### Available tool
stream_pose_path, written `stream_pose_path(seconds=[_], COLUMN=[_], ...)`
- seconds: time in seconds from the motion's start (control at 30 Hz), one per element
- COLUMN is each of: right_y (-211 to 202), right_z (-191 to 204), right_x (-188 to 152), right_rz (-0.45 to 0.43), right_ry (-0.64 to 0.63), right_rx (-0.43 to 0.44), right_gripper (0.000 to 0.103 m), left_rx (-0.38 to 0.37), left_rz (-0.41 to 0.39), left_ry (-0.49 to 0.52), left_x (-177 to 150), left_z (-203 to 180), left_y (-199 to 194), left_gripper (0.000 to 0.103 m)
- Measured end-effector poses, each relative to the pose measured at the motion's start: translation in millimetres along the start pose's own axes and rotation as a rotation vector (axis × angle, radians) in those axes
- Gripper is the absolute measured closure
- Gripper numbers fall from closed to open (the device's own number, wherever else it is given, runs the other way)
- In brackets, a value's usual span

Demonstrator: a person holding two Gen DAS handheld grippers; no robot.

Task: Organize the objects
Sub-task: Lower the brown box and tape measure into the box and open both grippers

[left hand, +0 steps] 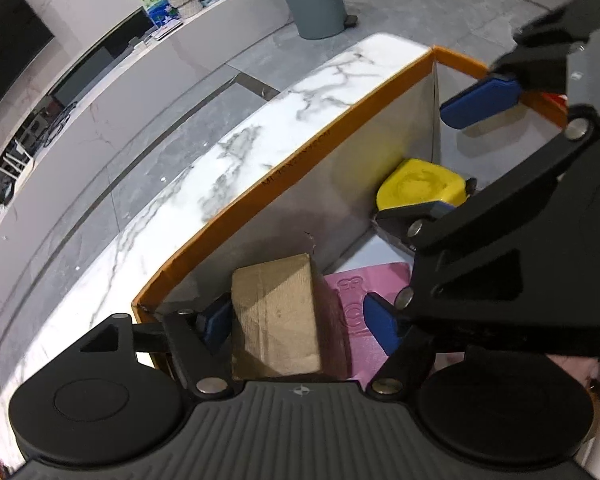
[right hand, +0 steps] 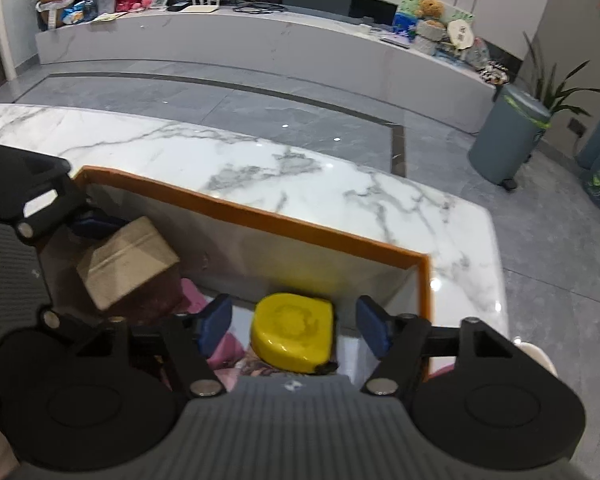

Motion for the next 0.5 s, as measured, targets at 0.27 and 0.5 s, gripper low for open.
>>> stream_pose_path(seconds=[0.27,0.5], right_y=[-29.8,-51.4], right_z=[-20.9,-35.6], right_x=[4.3,4.3], right_rz=[-0.067,-0.093], right_ry=[0.117,0.189], right_rx=[0.019,0.036], right_gripper=[0.032,0.032], left_rx=[-0.096,-0.166], left_rz=[-0.078,-0.067], left_ry=[0.031,0.028], left_x=[11.2,10.3], left_z=[-22.9,-42.6], left_y=[-22.2,-25.2], left_gripper=[0.018,0.018])
Point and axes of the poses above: each gripper's, at about its wrist camera, not at the fingertips, and y roughly the way its jaws point, z to its left, x to its top, the point moved 10 cm from there along y, roughly the way its jaws point, and after that the axes turned 2 degrees about -x, right-handed, at the moved point
